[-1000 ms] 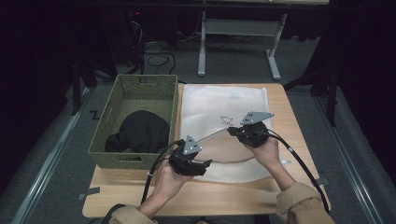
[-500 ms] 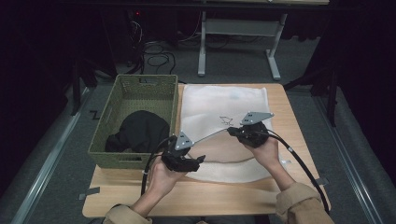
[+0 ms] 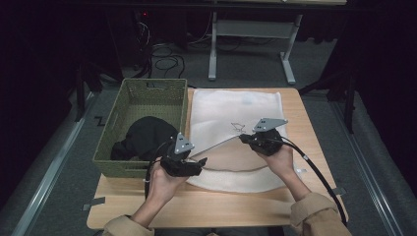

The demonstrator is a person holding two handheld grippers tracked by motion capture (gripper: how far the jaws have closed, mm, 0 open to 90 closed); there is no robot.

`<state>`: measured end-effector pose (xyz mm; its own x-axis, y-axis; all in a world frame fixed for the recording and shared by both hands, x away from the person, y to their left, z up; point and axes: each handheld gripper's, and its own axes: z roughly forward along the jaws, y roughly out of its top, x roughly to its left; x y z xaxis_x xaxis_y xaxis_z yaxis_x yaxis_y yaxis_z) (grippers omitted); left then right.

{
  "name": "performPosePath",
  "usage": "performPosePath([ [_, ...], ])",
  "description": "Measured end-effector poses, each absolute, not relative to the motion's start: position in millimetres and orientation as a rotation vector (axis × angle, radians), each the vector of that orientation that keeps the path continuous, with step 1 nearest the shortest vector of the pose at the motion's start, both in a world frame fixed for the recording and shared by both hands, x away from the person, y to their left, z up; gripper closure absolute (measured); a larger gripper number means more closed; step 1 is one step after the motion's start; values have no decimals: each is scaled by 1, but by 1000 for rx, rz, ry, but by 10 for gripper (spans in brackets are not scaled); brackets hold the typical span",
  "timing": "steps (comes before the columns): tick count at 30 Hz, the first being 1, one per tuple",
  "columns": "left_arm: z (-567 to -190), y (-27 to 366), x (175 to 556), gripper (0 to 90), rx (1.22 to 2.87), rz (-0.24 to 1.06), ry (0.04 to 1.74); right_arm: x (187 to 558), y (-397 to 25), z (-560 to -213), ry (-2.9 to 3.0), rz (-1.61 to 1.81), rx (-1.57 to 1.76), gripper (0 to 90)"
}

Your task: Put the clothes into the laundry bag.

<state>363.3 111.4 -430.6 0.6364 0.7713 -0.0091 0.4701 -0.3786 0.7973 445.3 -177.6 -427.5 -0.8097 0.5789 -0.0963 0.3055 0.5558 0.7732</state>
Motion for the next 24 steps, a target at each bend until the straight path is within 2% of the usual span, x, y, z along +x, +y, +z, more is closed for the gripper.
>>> performPosePath([
  [24, -408, 146, 378, 266, 1964, 537, 1052, 446, -179, -427, 2458, 1121, 726, 887],
])
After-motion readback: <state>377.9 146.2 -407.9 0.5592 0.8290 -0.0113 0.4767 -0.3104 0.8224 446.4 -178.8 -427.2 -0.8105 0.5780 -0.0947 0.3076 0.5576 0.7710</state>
